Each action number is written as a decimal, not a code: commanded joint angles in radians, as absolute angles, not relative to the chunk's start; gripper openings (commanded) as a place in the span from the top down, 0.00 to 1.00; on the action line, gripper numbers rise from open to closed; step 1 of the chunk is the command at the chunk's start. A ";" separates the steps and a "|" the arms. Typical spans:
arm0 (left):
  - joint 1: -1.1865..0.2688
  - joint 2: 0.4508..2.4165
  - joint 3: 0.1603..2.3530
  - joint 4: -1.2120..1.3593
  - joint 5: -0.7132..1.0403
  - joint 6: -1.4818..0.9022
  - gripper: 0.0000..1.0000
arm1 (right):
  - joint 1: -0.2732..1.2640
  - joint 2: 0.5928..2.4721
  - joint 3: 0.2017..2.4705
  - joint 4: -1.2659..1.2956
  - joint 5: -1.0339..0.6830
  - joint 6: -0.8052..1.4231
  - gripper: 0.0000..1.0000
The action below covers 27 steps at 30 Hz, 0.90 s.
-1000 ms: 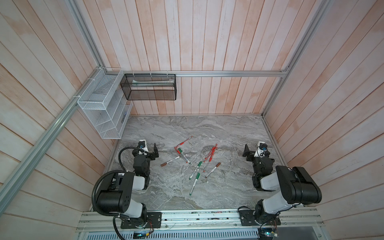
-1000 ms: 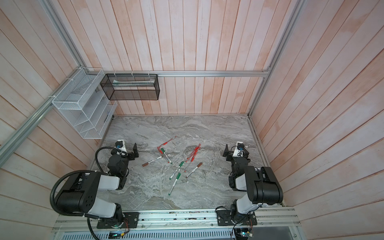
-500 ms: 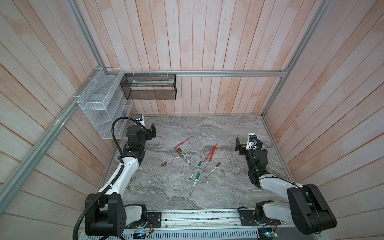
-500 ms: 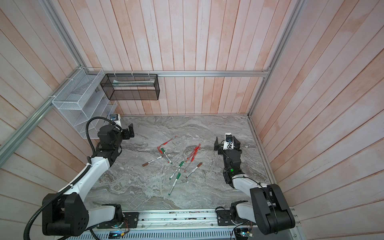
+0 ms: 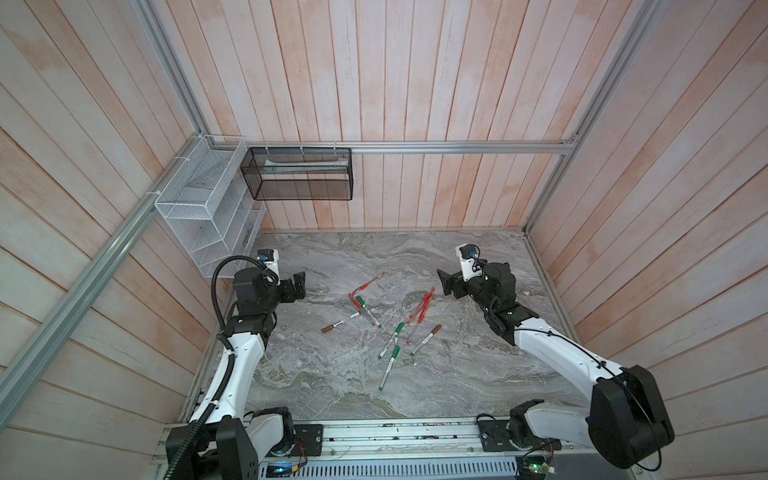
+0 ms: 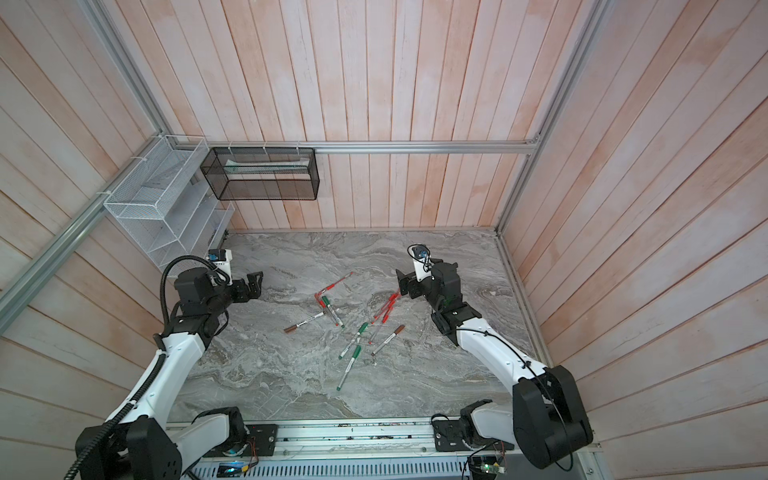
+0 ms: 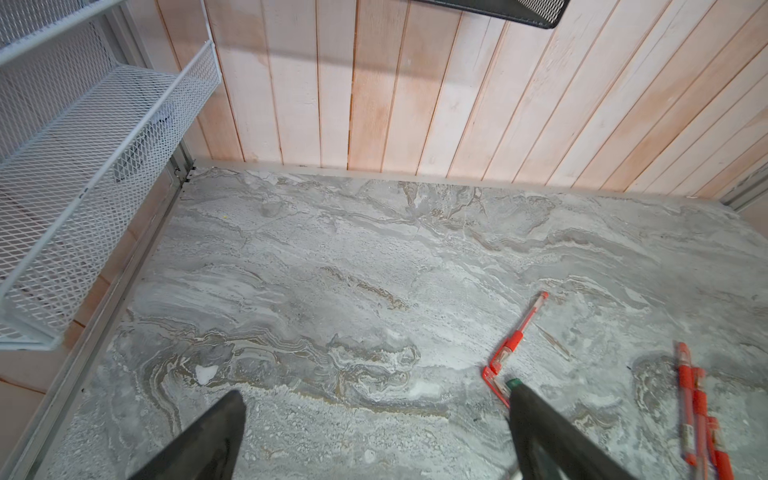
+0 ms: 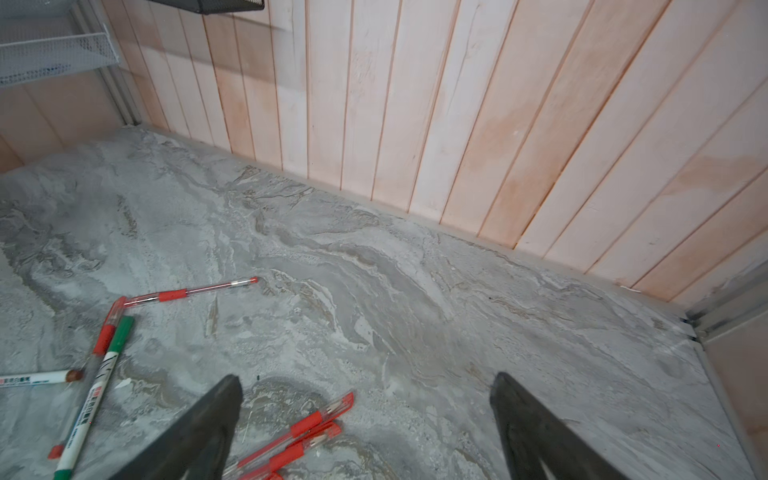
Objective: Open the pen caps
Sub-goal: 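Reach the right gripper down to the brown-capped white marker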
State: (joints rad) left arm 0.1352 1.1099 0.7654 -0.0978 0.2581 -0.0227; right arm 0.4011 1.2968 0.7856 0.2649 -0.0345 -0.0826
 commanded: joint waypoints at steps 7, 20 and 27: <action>0.140 1.111 0.750 -0.080 0.333 -0.038 0.00 | 0.533 1.365 0.967 -0.179 0.111 0.205 0.09; 0.114 1.177 0.781 -0.099 0.328 -0.053 0.00 | 0.726 1.371 0.905 -0.527 0.142 0.852 0.22; 0.105 1.182 0.791 -0.112 0.323 -0.053 0.00 | 0.775 1.435 0.859 -0.524 0.110 0.985 0.37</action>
State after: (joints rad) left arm 0.1097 1.1740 0.7654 -0.0978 0.3244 -0.0494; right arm 0.7712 1.4033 0.8791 -0.4755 0.1249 0.8814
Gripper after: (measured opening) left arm 0.998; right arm 0.643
